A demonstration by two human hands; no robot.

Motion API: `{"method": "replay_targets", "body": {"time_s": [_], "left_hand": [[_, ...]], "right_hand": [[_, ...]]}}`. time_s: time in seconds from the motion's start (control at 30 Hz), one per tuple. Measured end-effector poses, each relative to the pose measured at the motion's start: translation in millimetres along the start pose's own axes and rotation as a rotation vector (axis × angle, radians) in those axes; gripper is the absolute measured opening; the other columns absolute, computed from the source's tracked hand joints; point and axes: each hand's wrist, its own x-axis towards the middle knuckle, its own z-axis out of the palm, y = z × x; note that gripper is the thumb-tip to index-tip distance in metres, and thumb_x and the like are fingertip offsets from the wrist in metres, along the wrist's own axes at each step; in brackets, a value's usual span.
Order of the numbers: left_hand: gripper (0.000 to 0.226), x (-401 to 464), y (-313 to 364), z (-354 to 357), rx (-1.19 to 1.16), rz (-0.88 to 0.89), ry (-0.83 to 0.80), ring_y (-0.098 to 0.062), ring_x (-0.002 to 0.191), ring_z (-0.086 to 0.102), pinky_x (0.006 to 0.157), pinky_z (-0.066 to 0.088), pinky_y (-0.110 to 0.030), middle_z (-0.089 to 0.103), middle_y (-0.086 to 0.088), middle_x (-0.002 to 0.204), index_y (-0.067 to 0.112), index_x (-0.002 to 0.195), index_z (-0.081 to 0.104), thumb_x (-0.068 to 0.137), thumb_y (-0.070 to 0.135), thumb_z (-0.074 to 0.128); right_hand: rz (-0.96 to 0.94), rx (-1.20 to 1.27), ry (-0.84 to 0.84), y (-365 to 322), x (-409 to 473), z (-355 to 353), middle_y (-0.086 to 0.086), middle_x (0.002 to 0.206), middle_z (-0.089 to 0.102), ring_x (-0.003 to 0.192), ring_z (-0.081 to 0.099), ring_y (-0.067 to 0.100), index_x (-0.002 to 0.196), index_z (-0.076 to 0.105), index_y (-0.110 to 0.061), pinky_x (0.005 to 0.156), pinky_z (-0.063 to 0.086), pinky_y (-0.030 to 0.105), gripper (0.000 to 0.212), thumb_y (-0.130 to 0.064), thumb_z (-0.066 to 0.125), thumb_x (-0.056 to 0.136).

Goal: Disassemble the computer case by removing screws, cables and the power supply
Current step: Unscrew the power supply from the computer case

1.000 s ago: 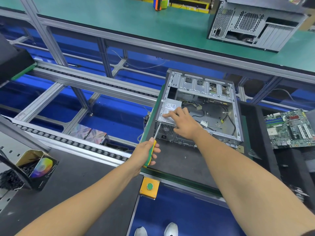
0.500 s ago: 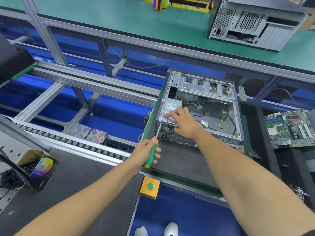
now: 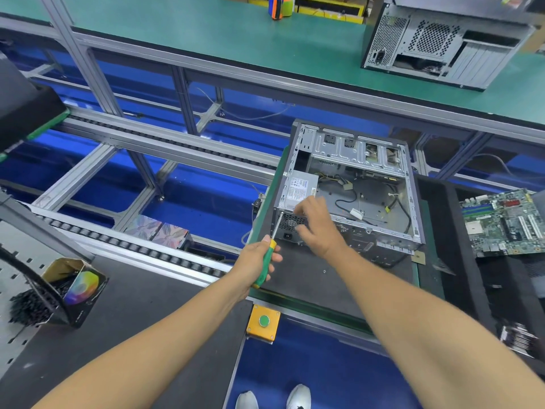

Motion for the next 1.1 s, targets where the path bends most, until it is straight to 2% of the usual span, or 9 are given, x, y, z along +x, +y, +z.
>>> {"method": "replay_targets", "body": {"time_s": [0.1,0.17,0.23,0.3,0.4,0.7,0.9,1.0,1.1], "left_hand": [[0.046,1.2,-1.5,0.8,0.007,0.011,0.007,-0.011,0.056,0.051,0.049,0.044,-0.023,0.068,0.001,0.079,0.008,0.107,0.068,0.109,0.046,0.041],[0.045,1.7,-2.7,0.1,0.016,0.021,0.011,-0.011,0.057,0.051,0.050,0.044,-0.024,0.068,0.000,0.080,0.009,0.108,0.068,0.109,0.046,0.042],[0.045,1.7,-3.3,-0.1,0.025,0.030,0.017,-0.011,0.057,0.052,0.050,0.045,-0.024,0.068,0.001,0.078,0.010,0.106,0.068,0.108,0.047,0.043],[0.046,1.9,-2.9,-0.2,0.038,0.034,0.027,-0.011,0.057,0.052,0.051,0.045,-0.024,0.068,0.002,0.075,0.011,0.105,0.068,0.108,0.048,0.042],[0.045,1.6,-3.3,0.1,0.045,0.038,0.029,-0.011,0.057,0.052,0.052,0.045,-0.025,0.067,0.002,0.074,0.013,0.102,0.068,0.109,0.047,0.041],[0.043,1.1,-4.6,3.5,0.049,0.038,0.045,-0.011,0.057,0.052,0.052,0.044,-0.025,0.065,0.000,0.077,0.014,0.100,0.066,0.109,0.047,0.040],[0.043,-2.3,-4.1,5.2,0.067,0.042,0.032,-0.012,0.060,0.051,0.054,0.044,-0.026,0.063,0.000,0.078,0.014,0.100,0.064,0.109,0.047,0.038],[0.042,-4.3,-3.7,6.3,0.069,0.042,0.025,-0.012,0.059,0.050,0.054,0.043,-0.026,0.062,-0.001,0.078,0.014,0.098,0.063,0.110,0.046,0.038],[0.042,-3.9,-3.3,6.4,0.081,0.058,0.019,-0.013,0.061,0.051,0.056,0.044,-0.027,0.062,-0.002,0.080,0.013,0.101,0.063,0.110,0.045,0.037]], "right_hand": [[0.286,0.340,0.098,-22.4,-28.3,41.5,0.002,0.083,0.060,0.078,0.055,0.021,0.089,0.055,-0.016,0.070,0.046,0.032,0.012,-0.020,0.047,0.081],[0.649,0.700,0.197,-36.2,-29.5,62.6,0.008,0.080,0.070,0.072,0.064,0.022,0.093,0.065,-0.008,0.063,0.052,0.029,0.027,-0.023,0.043,0.088],[0.996,1.044,0.276,-44.3,-16.7,72.0,0.015,0.090,0.074,0.079,0.069,0.026,0.106,0.068,0.000,0.065,0.056,0.029,0.040,-0.025,0.038,0.097],[1.105,1.298,0.338,-46.8,-0.6,73.2,0.020,0.103,0.073,0.092,0.071,0.030,0.109,0.066,0.001,0.077,0.058,0.035,0.042,-0.024,0.032,0.104],[1.145,1.517,0.385,-51.3,15.5,62.4,0.020,0.102,0.073,0.093,0.071,0.030,0.109,0.062,0.002,0.081,0.057,0.036,0.042,-0.029,0.033,0.107],[1.232,1.507,0.310,-62.8,26.9,41.1,0.017,0.107,0.073,0.099,0.070,0.028,0.111,0.063,0.000,0.081,0.054,0.034,0.043,-0.030,0.033,0.107],[1.247,1.436,0.443,-67.0,28.3,49.7,0.015,0.097,0.077,0.094,0.074,0.026,0.102,0.066,0.000,0.077,0.056,0.030,0.040,-0.026,0.035,0.105],[1.247,1.395,0.486,-66.4,28.1,53.7,0.012,0.087,0.078,0.084,0.076,0.024,0.093,0.066,-0.003,0.074,0.056,0.029,0.034,-0.024,0.041,0.102],[1.266,1.374,0.526,-65.5,29.5,58.2,0.012,0.085,0.078,0.081,0.077,0.023,0.092,0.068,-0.002,0.071,0.058,0.029,0.029,-0.023,0.049,0.097]]}}
